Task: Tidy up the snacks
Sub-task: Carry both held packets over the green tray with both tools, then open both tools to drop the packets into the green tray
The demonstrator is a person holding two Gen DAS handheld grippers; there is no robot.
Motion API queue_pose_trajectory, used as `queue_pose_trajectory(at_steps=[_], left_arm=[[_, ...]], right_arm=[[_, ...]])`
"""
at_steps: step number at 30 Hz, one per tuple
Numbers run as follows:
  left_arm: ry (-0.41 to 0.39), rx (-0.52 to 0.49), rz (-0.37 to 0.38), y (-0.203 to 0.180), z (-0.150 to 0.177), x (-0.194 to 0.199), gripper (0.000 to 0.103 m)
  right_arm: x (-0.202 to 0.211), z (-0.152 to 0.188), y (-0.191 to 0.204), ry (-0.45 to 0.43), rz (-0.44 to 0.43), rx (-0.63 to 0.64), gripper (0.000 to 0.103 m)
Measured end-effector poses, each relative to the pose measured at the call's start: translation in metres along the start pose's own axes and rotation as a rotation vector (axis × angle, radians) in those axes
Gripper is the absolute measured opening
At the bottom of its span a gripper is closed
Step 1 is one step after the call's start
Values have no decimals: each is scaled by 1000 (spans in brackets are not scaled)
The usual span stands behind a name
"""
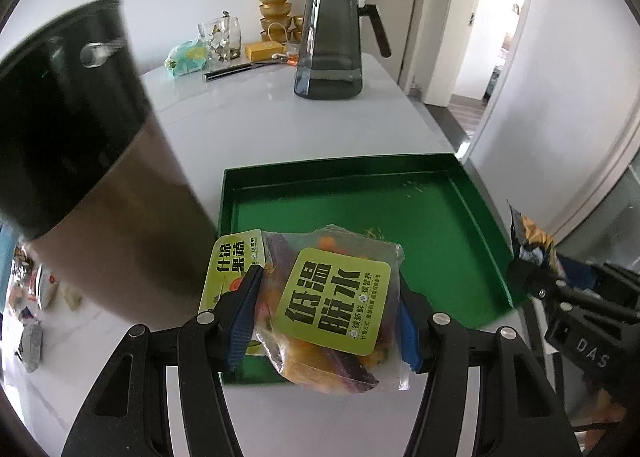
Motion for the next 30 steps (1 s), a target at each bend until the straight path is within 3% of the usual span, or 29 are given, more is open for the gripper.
queue_pose_trajectory(at_steps=[14, 30], left_arm=[[93, 25, -73, 5, 3, -77, 54], [67, 18, -74, 5, 7, -75, 56]], right_arm=[[-85, -5, -5, 115, -45, 6, 5], [-108, 6, -6, 165, -41, -1, 9]])
Point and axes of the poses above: each gripper's, at about its wrist camera, not at the fingertips, and x roughly against the way its jaws point, y to its left, z to its underside, the point moved 9 cm from there along -x, roughly the way its jaws point, and after that the axes turned 11 degrees about -y, right-handed, at the moved point
